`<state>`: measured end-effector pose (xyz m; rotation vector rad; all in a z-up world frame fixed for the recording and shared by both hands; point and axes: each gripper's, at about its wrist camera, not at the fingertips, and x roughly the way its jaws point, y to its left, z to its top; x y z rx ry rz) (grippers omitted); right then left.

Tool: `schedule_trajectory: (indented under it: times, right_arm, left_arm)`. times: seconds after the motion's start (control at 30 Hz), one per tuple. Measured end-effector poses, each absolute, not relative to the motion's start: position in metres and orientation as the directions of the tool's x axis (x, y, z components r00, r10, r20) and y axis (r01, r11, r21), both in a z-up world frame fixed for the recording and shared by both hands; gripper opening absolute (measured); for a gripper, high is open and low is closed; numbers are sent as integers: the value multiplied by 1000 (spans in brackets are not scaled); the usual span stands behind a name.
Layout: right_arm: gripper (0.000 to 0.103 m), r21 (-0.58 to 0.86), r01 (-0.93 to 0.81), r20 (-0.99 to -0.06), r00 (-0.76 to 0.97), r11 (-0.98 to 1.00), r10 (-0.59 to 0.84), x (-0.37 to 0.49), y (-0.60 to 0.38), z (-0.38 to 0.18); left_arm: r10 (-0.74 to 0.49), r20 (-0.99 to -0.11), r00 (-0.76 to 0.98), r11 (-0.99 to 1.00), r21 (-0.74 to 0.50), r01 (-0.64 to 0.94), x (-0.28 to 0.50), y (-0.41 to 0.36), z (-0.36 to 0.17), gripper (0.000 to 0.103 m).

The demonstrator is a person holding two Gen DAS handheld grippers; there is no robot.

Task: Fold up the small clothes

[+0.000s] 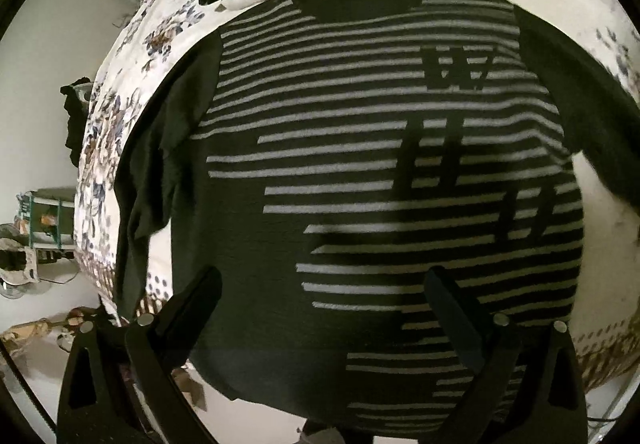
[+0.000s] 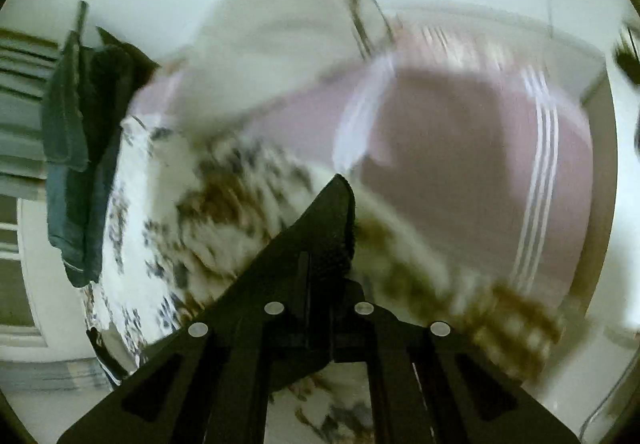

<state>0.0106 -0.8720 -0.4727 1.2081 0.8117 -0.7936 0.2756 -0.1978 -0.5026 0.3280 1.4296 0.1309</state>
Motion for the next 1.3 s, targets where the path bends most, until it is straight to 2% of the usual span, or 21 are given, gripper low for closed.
schedule_trajectory:
  times: [0.13, 0.2, 0.23, 0.27, 0.33, 0.47, 0.57, 0.73, 0.9, 0.93, 0.97, 1.0, 1.1, 1.3]
  right_arm:
    - [6, 450, 858, -868, 486, 249, -104, 27, -892, -460]
    - [7, 395, 877, -898, 431, 274, -84, 37, -897, -469]
    - [16, 371, 895, -917, 395, 248, -55, 35, -902, -480]
    - [39, 362, 908, -925, 378, 210, -36, 23, -907, -487]
    - [58, 390, 917, -918, 394, 88, -42, -2, -907, -497]
    - [58, 541, 841, -841, 542, -24, 12, -31, -883, -514]
    - [58, 581, 811, -807, 585, -65, 79, -31, -870, -547]
    - [60, 602, 797, -798, 602, -35, -17, -9, -884, -582]
    - [58, 648, 761, -756, 646, 22, -105, 18, -893, -583]
    - [49, 640, 767, -761, 640, 36, -106, 22, -895, -583]
    - [20, 627, 778, -771, 628, 44, -105, 24, -896, -584]
    - [11, 623, 781, -775, 624, 48, -100, 24, -896, -585]
    - [9, 618, 783, -775, 621, 62, -121, 23, -896, -568]
    - [8, 625, 767, -748, 642, 145, -169, 43, -884, -490]
  left_arm:
    - [265, -953, 148, 955, 281, 98, 279, -201, -506, 103]
    - [261, -955, 144, 956, 276, 99, 280, -204, -512, 103]
    - [260, -955, 142, 956, 275, 101, 280, -205, -514, 103]
    - [259, -956, 141, 956, 275, 103, 279, -205, -517, 103]
    - [258, -956, 140, 955, 274, 110, 279, -206, -524, 103]
    - [261, -958, 121, 955, 275, 115, 278, -204, -552, 103]
    - [258, -960, 108, 956, 270, 113, 279, -203, -576, 103]
    - [202, -976, 87, 973, 210, 93, 285, -199, -611, 103]
    - [117, -987, 106, 991, 124, 58, 289, -189, -623, 103]
    - [105, -988, 115, 992, 112, 58, 288, -187, -623, 103]
    - [94, -987, 127, 993, 102, 58, 287, -186, -623, 103]
    - [84, -987, 138, 994, 93, 59, 285, -185, -622, 103]
    - [65, -987, 145, 995, 75, 62, 284, -182, -621, 103]
    - [52, -993, 106, 998, 56, 32, 294, -174, -612, 103]
